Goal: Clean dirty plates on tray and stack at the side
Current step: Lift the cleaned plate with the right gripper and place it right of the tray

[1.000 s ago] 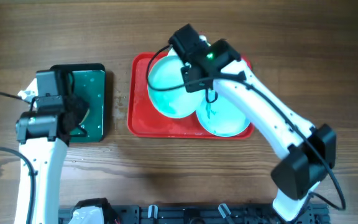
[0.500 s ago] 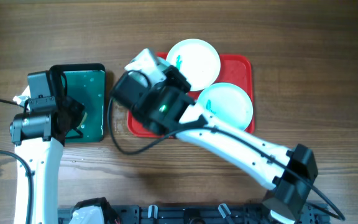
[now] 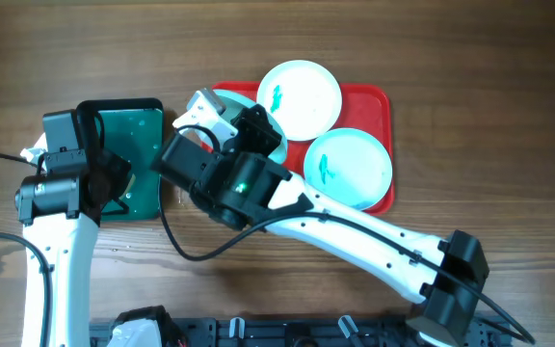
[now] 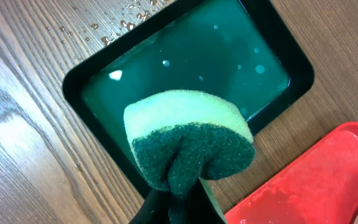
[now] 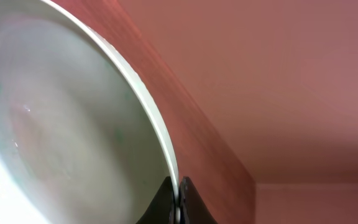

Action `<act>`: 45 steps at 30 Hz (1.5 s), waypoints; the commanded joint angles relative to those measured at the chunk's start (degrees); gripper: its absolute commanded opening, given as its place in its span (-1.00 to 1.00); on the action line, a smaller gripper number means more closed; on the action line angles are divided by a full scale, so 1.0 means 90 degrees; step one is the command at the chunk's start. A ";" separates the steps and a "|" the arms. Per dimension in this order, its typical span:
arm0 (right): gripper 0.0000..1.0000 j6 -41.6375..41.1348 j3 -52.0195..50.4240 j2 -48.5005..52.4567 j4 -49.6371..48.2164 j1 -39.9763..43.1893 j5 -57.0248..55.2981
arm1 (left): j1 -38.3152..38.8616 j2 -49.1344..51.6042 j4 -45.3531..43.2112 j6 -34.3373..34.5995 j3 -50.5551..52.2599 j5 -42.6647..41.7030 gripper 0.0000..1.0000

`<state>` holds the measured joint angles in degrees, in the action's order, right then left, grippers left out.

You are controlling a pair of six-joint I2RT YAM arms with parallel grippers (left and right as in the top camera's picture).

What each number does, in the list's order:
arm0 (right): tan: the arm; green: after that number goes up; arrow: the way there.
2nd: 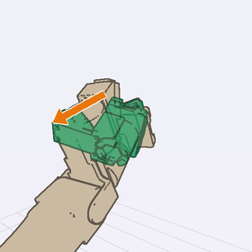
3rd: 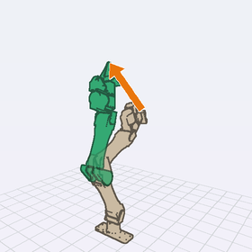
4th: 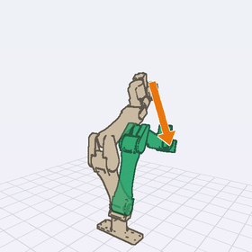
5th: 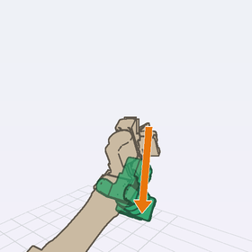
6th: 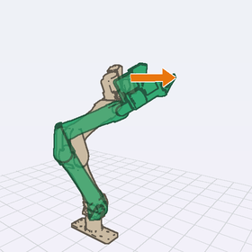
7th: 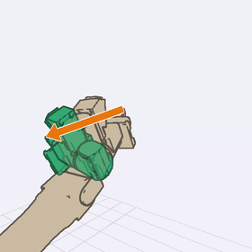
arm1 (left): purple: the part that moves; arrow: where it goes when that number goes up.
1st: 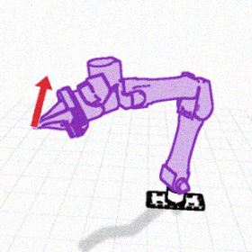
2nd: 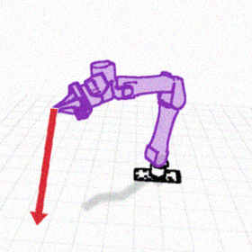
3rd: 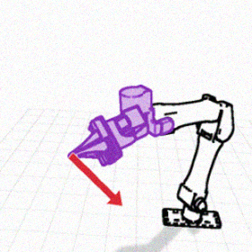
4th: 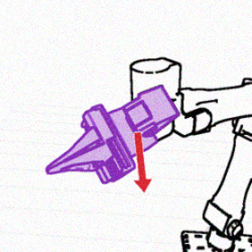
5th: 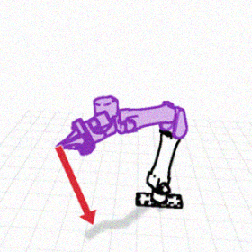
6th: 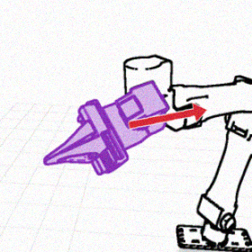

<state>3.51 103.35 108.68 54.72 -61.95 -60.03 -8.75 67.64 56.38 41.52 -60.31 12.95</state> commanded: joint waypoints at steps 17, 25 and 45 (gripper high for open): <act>-0.91 -0.1906 -0.0510 -0.0027 0.0328 0.6288 0.8000 | -0.0041 -0.0051 -0.0015 0.0131 0.0036 -0.0085 -0.92; -0.91 -0.1909 -0.1282 -0.0027 0.0015 0.8383 0.7973 | -0.0041 -0.0051 -0.0046 0.0129 0.0036 -0.0153 -0.92; 0.30 -0.1695 -0.2686 -0.0019 -0.1316 0.8910 1.0496 | -0.0041 -0.0051 -0.0146 0.0129 0.0036 -0.0282 -0.92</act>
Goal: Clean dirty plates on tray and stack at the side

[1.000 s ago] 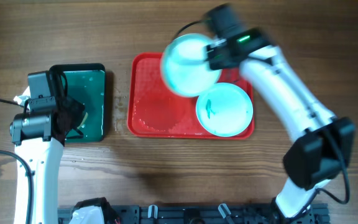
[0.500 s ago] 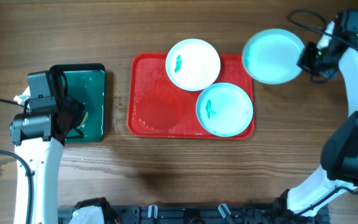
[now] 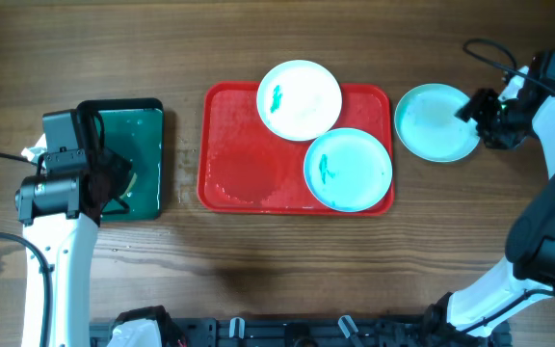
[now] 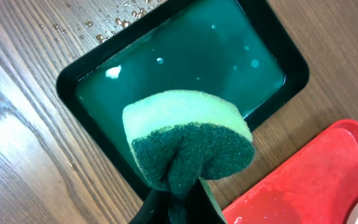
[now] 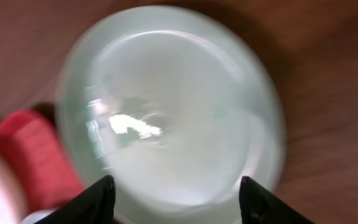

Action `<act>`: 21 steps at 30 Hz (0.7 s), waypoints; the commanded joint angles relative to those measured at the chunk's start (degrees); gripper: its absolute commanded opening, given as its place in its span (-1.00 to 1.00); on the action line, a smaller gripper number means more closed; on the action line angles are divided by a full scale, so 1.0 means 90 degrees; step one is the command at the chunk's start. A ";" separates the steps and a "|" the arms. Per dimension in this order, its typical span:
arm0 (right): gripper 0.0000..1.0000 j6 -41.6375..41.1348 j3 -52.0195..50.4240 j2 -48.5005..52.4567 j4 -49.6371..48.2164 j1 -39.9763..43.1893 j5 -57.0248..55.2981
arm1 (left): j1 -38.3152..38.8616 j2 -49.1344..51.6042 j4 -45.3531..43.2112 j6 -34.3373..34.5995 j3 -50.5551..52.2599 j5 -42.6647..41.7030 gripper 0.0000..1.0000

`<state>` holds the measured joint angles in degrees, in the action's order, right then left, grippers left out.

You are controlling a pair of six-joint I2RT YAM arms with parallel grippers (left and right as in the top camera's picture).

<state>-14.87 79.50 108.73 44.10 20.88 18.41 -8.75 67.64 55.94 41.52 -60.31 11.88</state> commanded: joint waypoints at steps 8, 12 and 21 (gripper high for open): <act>0.38 0.0622 -0.0036 -0.0022 -0.0646 -0.2208 0.1122 | -0.0041 -0.0019 -0.0124 0.0129 0.0036 -0.0228 -0.92; 0.65 0.0452 -0.0039 -0.0022 -0.1212 -0.3648 -0.0884 | -0.0041 0.0046 -0.0124 0.0129 0.0036 -0.0274 -0.92; 0.72 -0.0522 -0.0039 0.0345 -0.1787 -0.4801 -0.3385 | -0.0041 0.0316 -0.0126 0.0104 0.0036 -0.0391 -0.92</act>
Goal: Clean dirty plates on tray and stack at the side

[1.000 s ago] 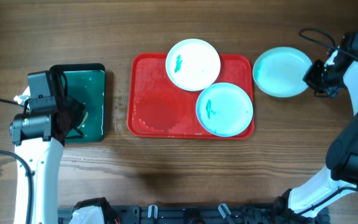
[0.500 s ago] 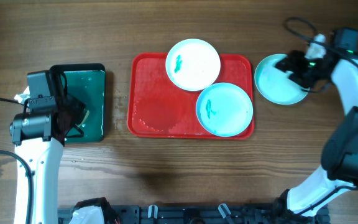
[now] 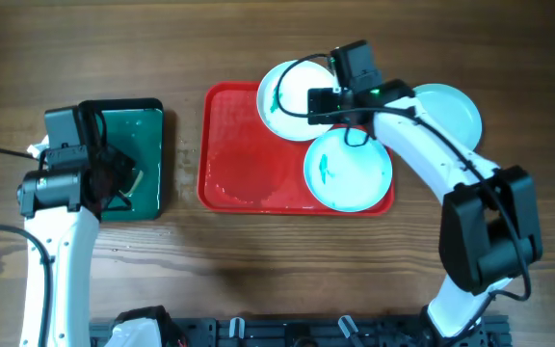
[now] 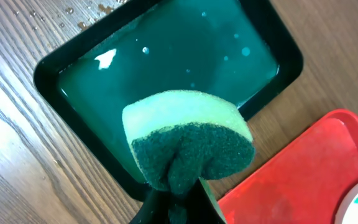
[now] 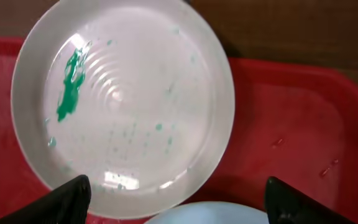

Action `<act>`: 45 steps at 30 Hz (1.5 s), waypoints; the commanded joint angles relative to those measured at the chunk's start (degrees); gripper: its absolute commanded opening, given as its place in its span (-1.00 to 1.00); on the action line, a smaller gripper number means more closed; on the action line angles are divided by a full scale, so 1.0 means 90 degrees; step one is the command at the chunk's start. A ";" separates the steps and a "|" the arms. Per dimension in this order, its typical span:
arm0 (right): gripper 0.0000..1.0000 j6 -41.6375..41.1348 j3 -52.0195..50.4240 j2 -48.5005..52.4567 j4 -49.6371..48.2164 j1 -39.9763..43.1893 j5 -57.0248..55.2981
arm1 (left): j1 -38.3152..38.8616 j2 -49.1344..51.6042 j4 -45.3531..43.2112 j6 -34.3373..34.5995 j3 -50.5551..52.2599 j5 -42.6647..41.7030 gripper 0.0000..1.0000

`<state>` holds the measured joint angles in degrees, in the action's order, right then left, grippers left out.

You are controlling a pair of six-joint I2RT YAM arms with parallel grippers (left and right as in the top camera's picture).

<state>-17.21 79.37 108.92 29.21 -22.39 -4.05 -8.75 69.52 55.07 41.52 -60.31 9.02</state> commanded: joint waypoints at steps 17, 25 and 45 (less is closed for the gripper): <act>0.63 0.0051 0.0080 0.0877 -0.0826 0.0440 0.0585 | -0.0041 0.0136 -0.0044 0.0104 0.0036 -0.0075 -0.92; 0.99 -0.0022 0.0537 0.0789 0.0362 0.0993 0.2152 | -0.0041 0.0136 -0.0036 0.0104 0.0036 -0.0073 -0.92; 0.32 0.0316 0.0532 0.1564 -0.1200 0.0544 0.0991 | -0.0041 0.0136 -0.0017 0.0104 0.0036 -0.0075 -0.92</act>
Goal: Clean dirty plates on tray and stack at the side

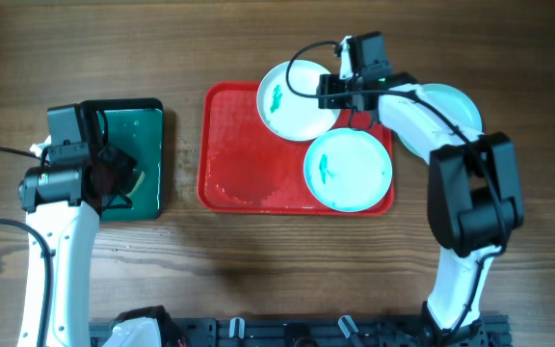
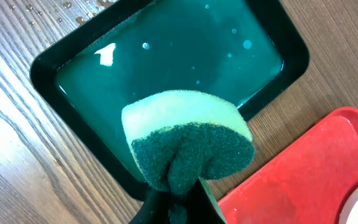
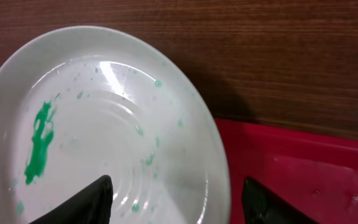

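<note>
A white plate (image 1: 292, 101) smeared with green sits at the far end of the red tray (image 1: 244, 164); a pale blue plate (image 1: 348, 169), also smeared, lies nearer on it. A clean pale green plate (image 1: 454, 102) rests on the table right of the tray, partly under my right arm. My right gripper (image 1: 343, 89) is open low over the white plate's (image 3: 92, 137) right rim, fingers (image 3: 95, 199) apart on either side of it. My left gripper (image 2: 178, 194) is shut on a yellow-green sponge (image 2: 188, 146) above the black basin (image 2: 166, 68).
The black basin (image 1: 128, 159) of green water stands left of the tray, with water drops on the wood beside it. The tray's left half (image 1: 239, 169) is wet and bare. Dark wooden table lies beyond the tray's red rim (image 3: 303, 180).
My right gripper, open above the white plate before, is now lower and closer to its far right rim. The left gripper with the sponge has barely shifted over the basin.
My right gripper was shut on the pale green plate's rim over the tray's left part. Then that plate lay on the table right of the tray with the gripper open by it. Afterwards the gripper stood open over the white plate, and now low at its rim.
</note>
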Action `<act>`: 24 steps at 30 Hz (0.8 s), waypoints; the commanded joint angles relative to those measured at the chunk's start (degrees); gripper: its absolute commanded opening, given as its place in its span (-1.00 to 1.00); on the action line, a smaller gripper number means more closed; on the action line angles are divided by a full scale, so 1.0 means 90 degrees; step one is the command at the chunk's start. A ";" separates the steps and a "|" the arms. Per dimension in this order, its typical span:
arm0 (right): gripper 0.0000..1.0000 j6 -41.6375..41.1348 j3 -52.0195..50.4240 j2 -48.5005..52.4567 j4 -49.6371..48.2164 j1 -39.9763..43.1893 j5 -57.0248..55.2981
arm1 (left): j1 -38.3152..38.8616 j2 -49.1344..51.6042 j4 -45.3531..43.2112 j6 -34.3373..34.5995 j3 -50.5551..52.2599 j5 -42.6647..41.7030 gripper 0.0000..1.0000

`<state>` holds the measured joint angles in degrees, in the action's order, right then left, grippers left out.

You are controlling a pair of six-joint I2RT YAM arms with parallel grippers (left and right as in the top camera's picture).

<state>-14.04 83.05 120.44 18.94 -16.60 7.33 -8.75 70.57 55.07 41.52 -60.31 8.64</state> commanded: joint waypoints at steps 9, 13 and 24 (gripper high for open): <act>-0.36 -0.0296 0.0124 0.0338 0.0095 -0.0262 -0.0420 | -0.0041 0.0019 -0.0022 0.0107 0.0036 -0.0036 -0.92; -0.37 -0.0299 0.0124 0.0338 0.0236 -0.0452 0.0083 | -0.0041 0.0049 -0.0075 0.0104 0.0036 -0.0034 -0.92; -0.91 -0.0794 0.0124 0.0338 0.1032 -0.1481 0.0311 | 0.0085 0.0304 -0.0294 -0.0634 0.0036 -0.0991 -0.92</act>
<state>-18.37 83.33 122.54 26.15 -27.81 9.17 -8.73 72.27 53.41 40.07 -60.31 4.71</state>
